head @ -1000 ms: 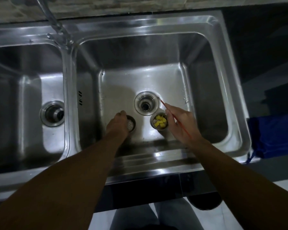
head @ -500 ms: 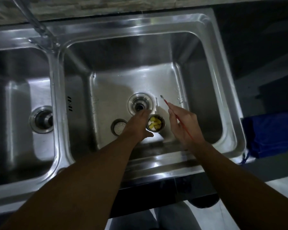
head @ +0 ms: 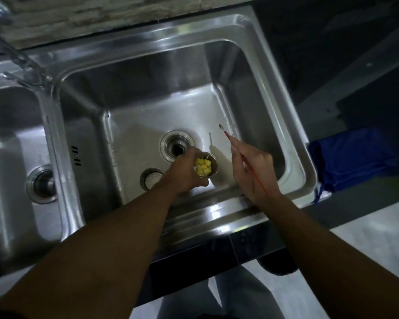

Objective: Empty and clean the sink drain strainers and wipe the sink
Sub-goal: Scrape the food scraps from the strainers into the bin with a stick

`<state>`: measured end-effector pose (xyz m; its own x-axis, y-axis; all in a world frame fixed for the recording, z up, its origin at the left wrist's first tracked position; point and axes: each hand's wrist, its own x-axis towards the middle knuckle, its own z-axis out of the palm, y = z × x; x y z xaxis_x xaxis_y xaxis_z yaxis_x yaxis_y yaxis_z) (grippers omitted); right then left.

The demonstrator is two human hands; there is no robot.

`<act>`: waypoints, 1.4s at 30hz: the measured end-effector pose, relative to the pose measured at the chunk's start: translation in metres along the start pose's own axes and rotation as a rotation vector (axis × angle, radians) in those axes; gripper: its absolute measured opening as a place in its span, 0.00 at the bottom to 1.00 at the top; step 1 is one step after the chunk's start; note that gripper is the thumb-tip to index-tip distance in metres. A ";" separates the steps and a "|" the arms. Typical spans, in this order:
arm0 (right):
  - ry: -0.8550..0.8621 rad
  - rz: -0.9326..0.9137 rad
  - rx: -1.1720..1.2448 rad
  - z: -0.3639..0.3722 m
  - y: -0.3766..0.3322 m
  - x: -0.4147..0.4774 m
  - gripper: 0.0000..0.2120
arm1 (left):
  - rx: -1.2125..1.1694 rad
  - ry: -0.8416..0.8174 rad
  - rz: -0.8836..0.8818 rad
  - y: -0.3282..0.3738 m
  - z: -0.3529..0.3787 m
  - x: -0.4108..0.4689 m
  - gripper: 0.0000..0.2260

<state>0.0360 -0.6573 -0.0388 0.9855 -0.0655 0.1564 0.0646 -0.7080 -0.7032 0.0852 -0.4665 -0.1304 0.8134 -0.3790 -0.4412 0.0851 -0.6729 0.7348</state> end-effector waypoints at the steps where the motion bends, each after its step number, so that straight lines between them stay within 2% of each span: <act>1: 0.030 0.003 0.013 -0.004 -0.002 -0.004 0.14 | -0.025 0.013 0.012 0.008 -0.003 -0.003 0.36; 7: 0.163 0.047 0.075 -0.044 -0.019 -0.024 0.16 | -0.024 0.148 0.131 0.069 -0.011 -0.025 0.35; 12: 0.349 -0.013 0.127 -0.099 -0.010 -0.054 0.16 | 0.019 0.238 0.261 0.137 0.009 -0.048 0.31; 16: 0.508 0.003 0.119 -0.151 0.015 -0.101 0.14 | 0.009 0.216 0.379 0.195 0.057 -0.070 0.34; 22: 0.749 0.181 0.005 -0.213 0.072 -0.201 0.15 | 0.037 0.086 0.523 0.259 0.162 -0.106 0.35; 25: 0.805 0.276 0.005 -0.229 0.102 -0.255 0.15 | 0.055 -0.009 0.539 0.268 0.219 -0.122 0.36; 35: 0.736 0.479 0.174 -0.214 0.160 -0.387 0.11 | 0.277 -0.217 0.429 0.215 0.356 -0.108 0.38; 42: 0.538 0.656 0.280 -0.159 0.203 -0.425 0.10 | 0.447 -0.387 0.440 0.162 0.422 -0.079 0.39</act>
<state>-0.3942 -0.8852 -0.1380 0.6350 -0.7682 -0.0823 -0.3812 -0.2188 -0.8982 -0.2078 -0.8136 -0.1945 0.4502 -0.8151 -0.3647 -0.5121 -0.5702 0.6423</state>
